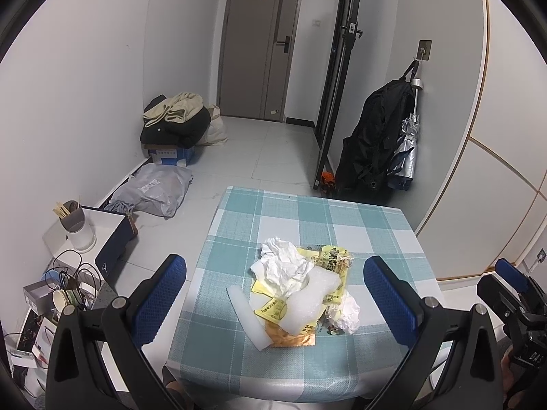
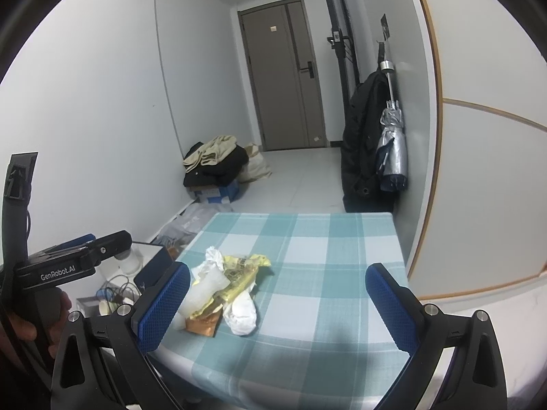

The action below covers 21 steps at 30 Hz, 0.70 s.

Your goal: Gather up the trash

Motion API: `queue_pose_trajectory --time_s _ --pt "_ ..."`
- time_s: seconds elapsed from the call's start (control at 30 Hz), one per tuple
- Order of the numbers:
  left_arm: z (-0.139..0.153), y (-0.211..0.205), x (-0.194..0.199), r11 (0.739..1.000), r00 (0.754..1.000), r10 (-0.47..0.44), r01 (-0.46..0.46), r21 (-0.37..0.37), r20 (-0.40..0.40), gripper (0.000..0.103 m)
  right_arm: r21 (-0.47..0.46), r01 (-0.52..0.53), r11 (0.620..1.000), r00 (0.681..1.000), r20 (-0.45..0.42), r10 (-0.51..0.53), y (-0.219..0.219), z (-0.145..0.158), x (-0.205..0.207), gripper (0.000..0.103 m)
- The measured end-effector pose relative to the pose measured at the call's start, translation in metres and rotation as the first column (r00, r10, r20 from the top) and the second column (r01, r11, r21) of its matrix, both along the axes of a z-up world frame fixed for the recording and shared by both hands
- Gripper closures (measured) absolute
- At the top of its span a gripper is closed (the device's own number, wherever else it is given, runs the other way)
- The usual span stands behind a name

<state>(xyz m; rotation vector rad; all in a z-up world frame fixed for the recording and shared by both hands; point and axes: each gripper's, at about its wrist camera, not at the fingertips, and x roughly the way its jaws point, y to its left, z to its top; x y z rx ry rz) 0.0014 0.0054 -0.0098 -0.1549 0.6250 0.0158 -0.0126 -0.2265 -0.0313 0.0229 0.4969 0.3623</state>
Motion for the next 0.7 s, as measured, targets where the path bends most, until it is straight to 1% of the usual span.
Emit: queue_pose_trajectory --time_s 0.7 --pt "-0.0013 -0.0011 -0.0020 1.000 1.000 -0.006 0.006 -0.011 -0.011 0.001 0.006 0.006 1.000 1.000 0.003 -0.006 0.0001 -0.0019 0.0002 0.000"
